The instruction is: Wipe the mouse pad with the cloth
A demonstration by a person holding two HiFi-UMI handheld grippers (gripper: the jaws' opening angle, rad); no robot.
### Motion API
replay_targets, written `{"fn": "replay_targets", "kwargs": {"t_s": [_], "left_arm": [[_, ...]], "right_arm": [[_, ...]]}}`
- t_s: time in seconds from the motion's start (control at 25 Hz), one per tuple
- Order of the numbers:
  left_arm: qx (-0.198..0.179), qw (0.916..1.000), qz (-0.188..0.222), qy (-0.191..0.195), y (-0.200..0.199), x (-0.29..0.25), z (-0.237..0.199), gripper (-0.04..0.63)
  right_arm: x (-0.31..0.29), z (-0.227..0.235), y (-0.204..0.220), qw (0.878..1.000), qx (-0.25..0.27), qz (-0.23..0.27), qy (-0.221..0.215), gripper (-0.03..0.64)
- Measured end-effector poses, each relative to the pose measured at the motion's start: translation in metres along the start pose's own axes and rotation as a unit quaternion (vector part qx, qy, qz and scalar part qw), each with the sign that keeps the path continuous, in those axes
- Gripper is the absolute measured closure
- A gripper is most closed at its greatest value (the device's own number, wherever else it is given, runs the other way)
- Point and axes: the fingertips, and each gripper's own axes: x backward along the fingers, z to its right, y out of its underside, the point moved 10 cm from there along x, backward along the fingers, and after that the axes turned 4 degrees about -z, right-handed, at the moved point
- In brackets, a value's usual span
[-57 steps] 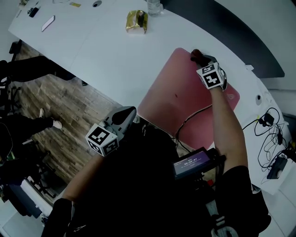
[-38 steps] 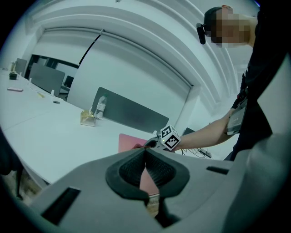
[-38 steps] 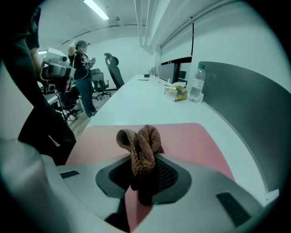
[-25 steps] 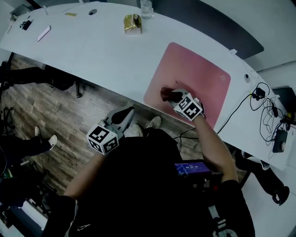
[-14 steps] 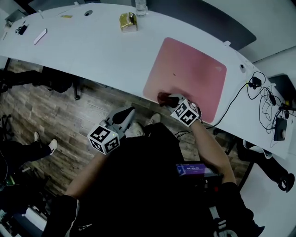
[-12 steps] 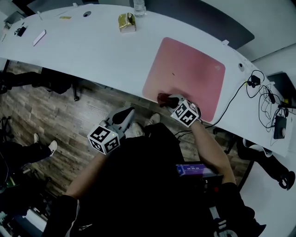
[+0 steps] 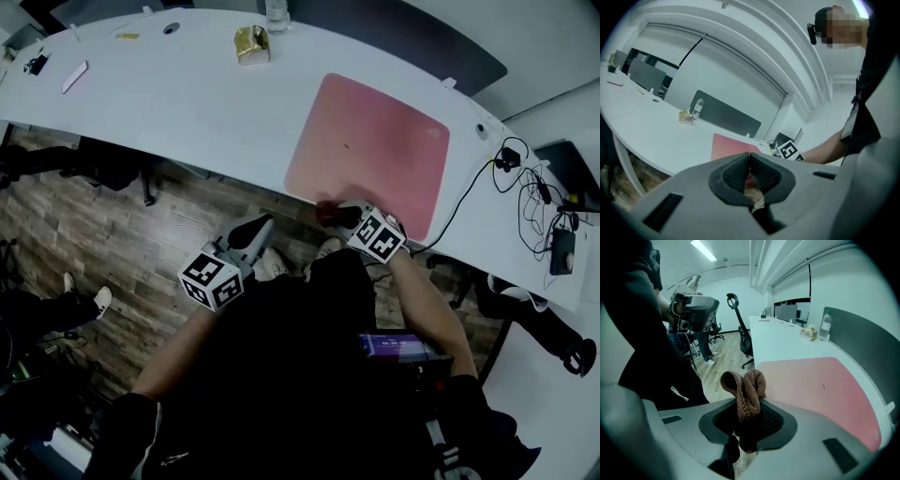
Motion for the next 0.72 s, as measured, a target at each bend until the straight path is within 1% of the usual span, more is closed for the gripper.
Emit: {"fn": "replay_targets", "kwargs": {"t_s": [0.2, 0.48, 0.56, 0.72], "left_arm": [[0.005, 1.0, -0.001, -0.001, 0.0, -0.01, 0.002, 0.586], [0.005, 0.9999, -0.007, -0.011, -0.005, -0.036, 0.015, 0.586], [0.005, 0.9998, -0.008, -0.018, -0.007, -0.042, 0.017, 0.586], [0.01, 0.9993, -0.004, -0.037, -0.009, -0.055, 0.024, 0.586]], "right_arm": [[0.013, 0.0, -0.002, 1.0, -0.008, 0.013, -0.026, 0.505], [0.012, 0.029, 0.018, 0.994, -0.043, 0.015, -0.098, 0.505], [0.013, 0.04, 0.021, 0.993, -0.045, 0.02, -0.104, 0.505], [0.016, 0.062, 0.025, 0.995, -0.035, 0.016, -0.096, 0.505]]}}
